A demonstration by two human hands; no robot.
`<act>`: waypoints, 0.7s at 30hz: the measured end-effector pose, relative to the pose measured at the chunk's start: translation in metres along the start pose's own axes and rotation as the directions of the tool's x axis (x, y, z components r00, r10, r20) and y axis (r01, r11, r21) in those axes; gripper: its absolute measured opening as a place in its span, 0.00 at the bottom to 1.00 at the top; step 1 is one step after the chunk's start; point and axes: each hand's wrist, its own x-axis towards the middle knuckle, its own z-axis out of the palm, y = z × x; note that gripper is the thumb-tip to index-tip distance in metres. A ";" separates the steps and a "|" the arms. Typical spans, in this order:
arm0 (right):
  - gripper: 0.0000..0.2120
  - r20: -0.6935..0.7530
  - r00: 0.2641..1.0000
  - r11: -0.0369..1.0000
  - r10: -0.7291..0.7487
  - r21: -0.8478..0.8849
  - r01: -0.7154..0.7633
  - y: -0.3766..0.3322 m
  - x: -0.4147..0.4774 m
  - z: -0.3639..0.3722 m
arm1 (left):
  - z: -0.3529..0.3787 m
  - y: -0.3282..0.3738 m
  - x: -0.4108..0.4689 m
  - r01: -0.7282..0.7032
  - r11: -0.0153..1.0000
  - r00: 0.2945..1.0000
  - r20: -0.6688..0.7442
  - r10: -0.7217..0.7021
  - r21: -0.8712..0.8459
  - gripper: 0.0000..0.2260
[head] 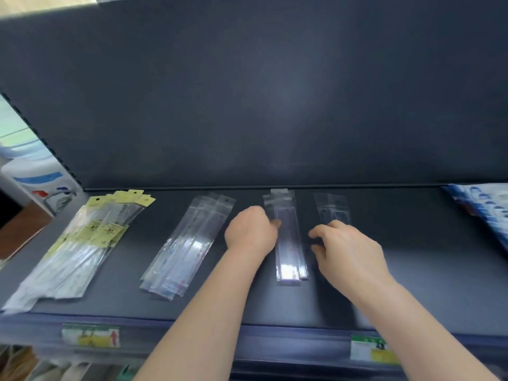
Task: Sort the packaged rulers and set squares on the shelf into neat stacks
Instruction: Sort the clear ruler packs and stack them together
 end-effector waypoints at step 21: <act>0.15 0.196 0.954 0.909 -0.226 0.394 0.134 -0.124 0.012 0.029 | -0.077 -0.141 -0.027 0.091 0.994 0.986 -0.137 -0.099 -0.061 0.12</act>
